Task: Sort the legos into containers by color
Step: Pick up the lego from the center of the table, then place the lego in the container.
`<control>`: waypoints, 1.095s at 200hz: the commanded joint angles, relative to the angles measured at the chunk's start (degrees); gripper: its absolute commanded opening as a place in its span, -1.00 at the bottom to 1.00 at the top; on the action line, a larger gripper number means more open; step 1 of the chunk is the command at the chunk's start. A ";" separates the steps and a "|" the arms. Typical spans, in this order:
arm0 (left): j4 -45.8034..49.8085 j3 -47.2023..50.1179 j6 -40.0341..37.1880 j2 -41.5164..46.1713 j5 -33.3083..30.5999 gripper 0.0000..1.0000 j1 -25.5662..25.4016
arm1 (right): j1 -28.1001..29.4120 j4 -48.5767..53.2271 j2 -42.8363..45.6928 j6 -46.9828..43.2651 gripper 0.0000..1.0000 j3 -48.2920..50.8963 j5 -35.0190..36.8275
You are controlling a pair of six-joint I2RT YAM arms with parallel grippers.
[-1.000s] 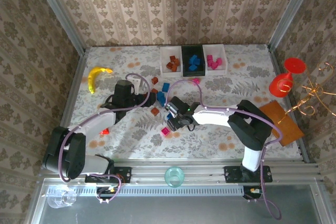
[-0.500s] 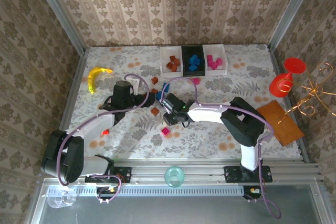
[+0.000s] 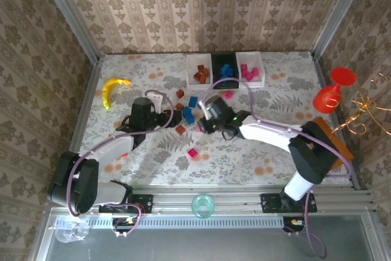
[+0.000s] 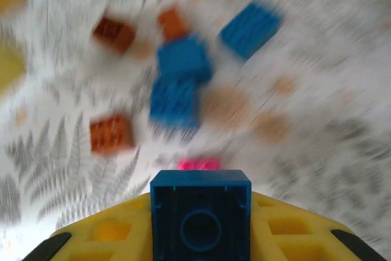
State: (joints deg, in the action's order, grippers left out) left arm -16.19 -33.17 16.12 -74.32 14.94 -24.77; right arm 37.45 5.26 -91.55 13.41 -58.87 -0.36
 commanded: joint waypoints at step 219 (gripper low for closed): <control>-12.76 0.13 -3.86 -2.93 -6.14 0.84 -12.41 | -21.86 6.61 -32.18 3.90 0.16 -47.92 -4.08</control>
State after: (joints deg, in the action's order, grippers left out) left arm -29.82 -32.38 13.69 -77.32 9.76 -36.73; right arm 15.99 12.95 -132.00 17.82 -111.02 0.58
